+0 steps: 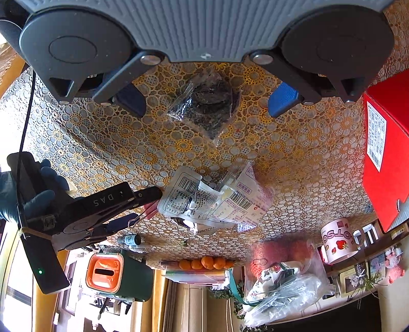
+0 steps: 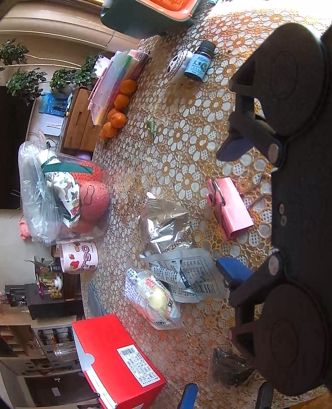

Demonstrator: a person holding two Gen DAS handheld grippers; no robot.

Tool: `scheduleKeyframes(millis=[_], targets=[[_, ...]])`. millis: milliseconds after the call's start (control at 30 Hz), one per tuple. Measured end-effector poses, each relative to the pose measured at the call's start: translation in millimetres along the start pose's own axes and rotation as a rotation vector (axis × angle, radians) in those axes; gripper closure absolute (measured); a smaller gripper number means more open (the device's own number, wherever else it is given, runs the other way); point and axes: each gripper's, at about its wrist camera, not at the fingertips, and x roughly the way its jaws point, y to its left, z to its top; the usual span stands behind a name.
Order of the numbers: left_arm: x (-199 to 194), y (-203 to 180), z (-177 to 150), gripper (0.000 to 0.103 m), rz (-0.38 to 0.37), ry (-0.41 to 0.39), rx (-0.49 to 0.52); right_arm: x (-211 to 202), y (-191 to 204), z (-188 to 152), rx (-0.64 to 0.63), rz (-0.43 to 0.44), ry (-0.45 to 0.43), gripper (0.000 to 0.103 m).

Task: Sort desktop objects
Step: 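Grasp the black bag with the left tool while the right tool grasps the pink clip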

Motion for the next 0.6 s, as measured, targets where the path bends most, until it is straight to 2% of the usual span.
scheduleKeyframes(millis=[333,567,600], targets=[[13.6,-0.3,0.1,0.002,-0.008,0.031,-0.007,12.7,-6.0,-2.8,-0.034,0.050,0.006,0.031],[18.3,0.9,-1.4,0.011,-0.004,0.041,-0.006,15.1,-3.2,-0.5,-0.043,0.056,0.003,0.039],[18.4,1.1,-1.2,0.012,-0.006,0.041,-0.007,14.7,-2.2,-0.5,-0.042,0.056,0.003,0.043]])
